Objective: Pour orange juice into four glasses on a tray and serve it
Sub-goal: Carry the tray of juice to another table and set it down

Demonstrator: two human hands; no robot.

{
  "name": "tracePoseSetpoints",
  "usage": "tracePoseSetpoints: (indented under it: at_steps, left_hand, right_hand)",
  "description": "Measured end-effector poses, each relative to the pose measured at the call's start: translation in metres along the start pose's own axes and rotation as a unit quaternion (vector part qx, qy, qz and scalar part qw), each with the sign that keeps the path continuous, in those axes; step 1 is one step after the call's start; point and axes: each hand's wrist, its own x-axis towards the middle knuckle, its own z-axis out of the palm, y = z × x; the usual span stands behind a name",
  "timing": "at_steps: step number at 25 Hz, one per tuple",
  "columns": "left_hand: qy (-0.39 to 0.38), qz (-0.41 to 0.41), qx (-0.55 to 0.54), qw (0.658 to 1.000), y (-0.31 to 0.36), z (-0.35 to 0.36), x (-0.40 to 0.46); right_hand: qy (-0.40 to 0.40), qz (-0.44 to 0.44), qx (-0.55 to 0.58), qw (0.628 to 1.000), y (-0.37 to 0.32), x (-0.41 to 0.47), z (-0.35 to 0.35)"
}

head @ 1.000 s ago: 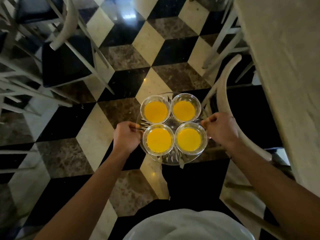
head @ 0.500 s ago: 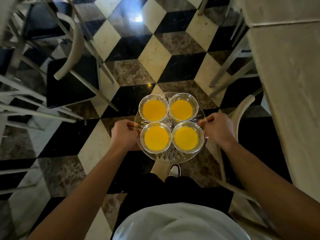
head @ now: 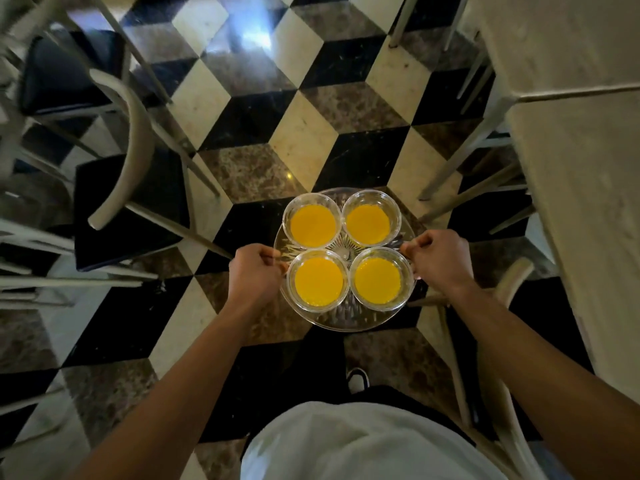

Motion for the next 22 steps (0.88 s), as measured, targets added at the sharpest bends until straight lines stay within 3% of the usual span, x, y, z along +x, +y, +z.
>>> tracePoseSetpoints:
  at_steps: [12, 22]
  left_hand:
    - [-0.024, 0.027, 0.013, 0.999, 0.101, -0.035, 0.153]
    - [-0.028, 0.03, 0.036, 0.998, 0.189, -0.021, 0.263]
  right_hand:
    - [0.028, 0.034, 0.027, 0.999, -0.099, 0.125, 0.008]
    - [0.02, 0.022, 0.023, 0.999, -0.156, 0.258, -0.007]
